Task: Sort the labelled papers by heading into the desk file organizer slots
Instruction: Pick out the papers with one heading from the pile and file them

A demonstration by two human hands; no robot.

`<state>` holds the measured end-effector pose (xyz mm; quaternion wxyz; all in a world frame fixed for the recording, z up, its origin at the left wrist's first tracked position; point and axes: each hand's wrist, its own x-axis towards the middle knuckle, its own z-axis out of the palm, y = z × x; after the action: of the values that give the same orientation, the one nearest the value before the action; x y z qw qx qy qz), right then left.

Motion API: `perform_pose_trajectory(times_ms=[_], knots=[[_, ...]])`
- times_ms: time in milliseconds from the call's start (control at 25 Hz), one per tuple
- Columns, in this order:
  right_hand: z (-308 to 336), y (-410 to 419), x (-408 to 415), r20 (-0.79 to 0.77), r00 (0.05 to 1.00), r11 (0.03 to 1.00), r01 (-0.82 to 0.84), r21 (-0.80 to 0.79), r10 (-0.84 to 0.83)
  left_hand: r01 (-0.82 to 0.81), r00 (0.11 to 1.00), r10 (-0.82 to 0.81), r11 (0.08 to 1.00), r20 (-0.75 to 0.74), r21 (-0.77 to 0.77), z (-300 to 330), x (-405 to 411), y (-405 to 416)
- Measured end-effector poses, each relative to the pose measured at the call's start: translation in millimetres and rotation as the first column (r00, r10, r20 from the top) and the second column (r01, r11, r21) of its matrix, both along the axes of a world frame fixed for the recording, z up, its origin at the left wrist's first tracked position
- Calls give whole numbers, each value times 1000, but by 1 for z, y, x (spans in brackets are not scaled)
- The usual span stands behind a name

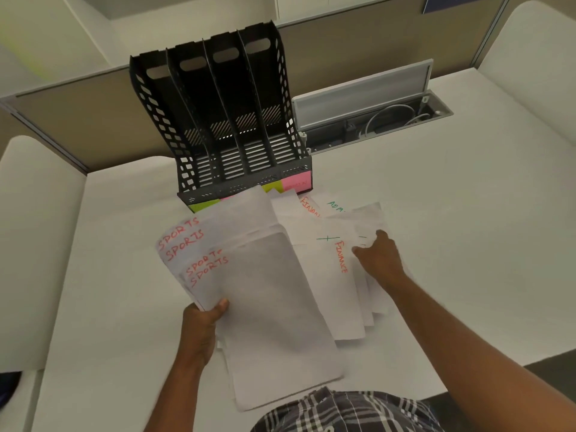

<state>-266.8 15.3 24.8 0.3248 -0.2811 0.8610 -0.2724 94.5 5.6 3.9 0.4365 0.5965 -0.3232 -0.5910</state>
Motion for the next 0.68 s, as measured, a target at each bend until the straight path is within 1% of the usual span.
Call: perform_pose_trajectory(times_ms=[80,120,160,200,240,280,360,400,440,480,520,560,600,640,680], knots=[[3,-5,3,255,967,999,8,-46,4,-7,1000,8,1000,-25,25,-4,2,3],[7,-4,7,346,938,996,-5,-86,34,-12,999,13,999,-36,33,-5,3,4],[9,-4,11,376,920,987,-58,-150,111,-20,998,22,999,-52,38,-6,5,4],[10,-2,15,321,921,965,-161,-206,222,-32,997,35,999,-74,40,-7,6,5],[12,2,20,284,896,929,-274,-250,341,-50,994,54,998,-99,45,-7,8,4],[14,6,25,266,852,880,-377,-289,452,-70,990,76,996,-119,53,-9,9,4],[20,16,35,284,738,781,-509,-362,613,-105,981,114,992,-159,66,-11,12,2],[23,21,38,310,670,730,-547,-408,675,-122,975,133,990,-177,70,-12,13,1],[24,24,37,364,613,710,-552,-438,701,-138,970,150,988,-191,70,-13,15,1],[25,24,33,438,584,729,-514,-453,684,-149,966,160,986,-202,71,-14,16,1],[24,21,27,469,614,770,-460,-442,635,-153,964,164,986,-210,70,-15,17,0],[21,15,19,432,723,834,-385,-396,539,-152,963,164,986,-215,68,-16,17,0],[14,6,7,276,866,887,-318,-336,416,-148,963,159,987,-219,66,-16,18,0],[8,-4,-4,59,947,923,-293,-249,316,-142,962,153,988,-225,65,-16,18,1],[5,-12,-15,-125,949,942,-306,-139,290,-135,962,146,989,-230,65,-15,18,2]])
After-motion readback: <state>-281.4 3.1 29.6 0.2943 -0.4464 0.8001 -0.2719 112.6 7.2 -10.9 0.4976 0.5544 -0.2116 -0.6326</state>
